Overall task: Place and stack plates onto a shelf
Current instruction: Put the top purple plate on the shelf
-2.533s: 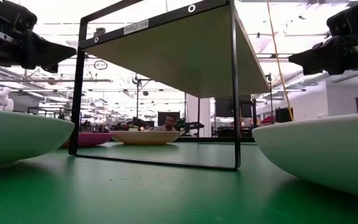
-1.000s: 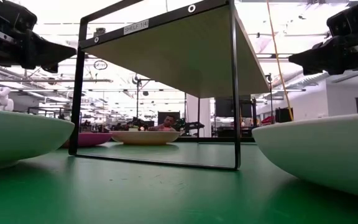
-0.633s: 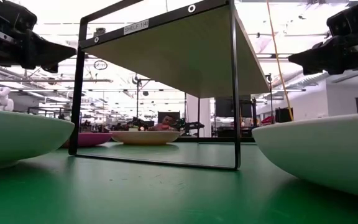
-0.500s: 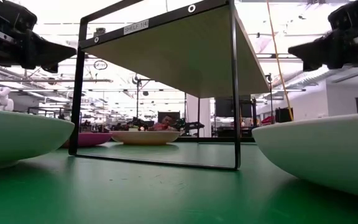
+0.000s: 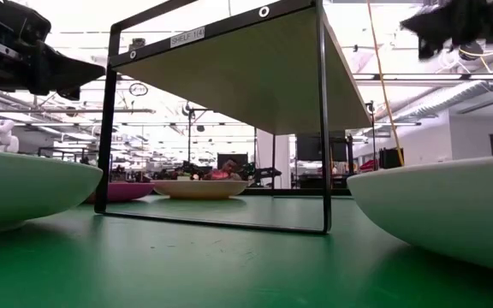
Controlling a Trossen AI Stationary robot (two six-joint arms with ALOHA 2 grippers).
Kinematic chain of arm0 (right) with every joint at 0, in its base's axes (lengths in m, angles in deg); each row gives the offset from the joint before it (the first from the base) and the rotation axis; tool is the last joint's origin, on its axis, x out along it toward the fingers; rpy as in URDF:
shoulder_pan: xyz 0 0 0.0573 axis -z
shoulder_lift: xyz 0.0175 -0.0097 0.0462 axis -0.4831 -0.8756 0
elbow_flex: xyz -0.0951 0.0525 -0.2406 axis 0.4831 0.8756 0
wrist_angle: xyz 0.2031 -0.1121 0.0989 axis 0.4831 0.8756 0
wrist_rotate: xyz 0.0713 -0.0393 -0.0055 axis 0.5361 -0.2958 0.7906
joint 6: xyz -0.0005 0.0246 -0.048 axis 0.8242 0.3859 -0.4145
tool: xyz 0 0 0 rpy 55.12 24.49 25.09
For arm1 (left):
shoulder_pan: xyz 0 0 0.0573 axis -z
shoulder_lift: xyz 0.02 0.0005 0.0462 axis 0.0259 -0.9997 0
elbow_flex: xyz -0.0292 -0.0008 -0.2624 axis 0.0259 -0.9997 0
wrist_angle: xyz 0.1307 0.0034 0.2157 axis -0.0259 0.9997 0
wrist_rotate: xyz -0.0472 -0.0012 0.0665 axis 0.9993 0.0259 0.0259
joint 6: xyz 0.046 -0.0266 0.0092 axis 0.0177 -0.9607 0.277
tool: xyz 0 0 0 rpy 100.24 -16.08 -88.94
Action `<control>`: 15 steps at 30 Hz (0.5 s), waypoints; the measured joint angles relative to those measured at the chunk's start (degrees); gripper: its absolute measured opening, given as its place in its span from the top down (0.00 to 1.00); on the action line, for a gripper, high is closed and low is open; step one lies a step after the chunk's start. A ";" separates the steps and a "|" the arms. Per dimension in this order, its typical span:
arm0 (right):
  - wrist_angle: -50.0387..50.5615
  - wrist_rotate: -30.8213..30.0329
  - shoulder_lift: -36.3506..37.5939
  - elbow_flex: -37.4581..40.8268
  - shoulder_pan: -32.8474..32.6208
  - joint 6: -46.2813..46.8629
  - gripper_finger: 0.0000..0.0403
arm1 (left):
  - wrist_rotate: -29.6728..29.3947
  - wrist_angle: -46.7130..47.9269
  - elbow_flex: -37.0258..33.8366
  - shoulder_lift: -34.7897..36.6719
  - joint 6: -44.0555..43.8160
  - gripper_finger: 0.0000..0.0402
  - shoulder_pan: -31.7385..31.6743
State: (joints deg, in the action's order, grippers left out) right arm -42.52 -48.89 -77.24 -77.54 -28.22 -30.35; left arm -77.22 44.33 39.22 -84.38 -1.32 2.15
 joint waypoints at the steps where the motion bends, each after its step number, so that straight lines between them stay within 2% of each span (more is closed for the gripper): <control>1: 1.33 -0.19 -1.17 -2.29 0.00 0.20 1.00 | 0.00 0.00 0.00 -0.01 -0.02 1.00 0.00; 15: 22.09 -6.29 -20.32 -33.28 -0.02 4.01 1.00 | 0.02 -1.15 0.01 -0.02 -0.15 1.00 0.00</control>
State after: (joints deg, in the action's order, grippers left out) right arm -20.43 -55.18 -97.57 -110.83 -28.24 -26.33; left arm -77.21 43.19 39.23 -84.39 -1.47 2.15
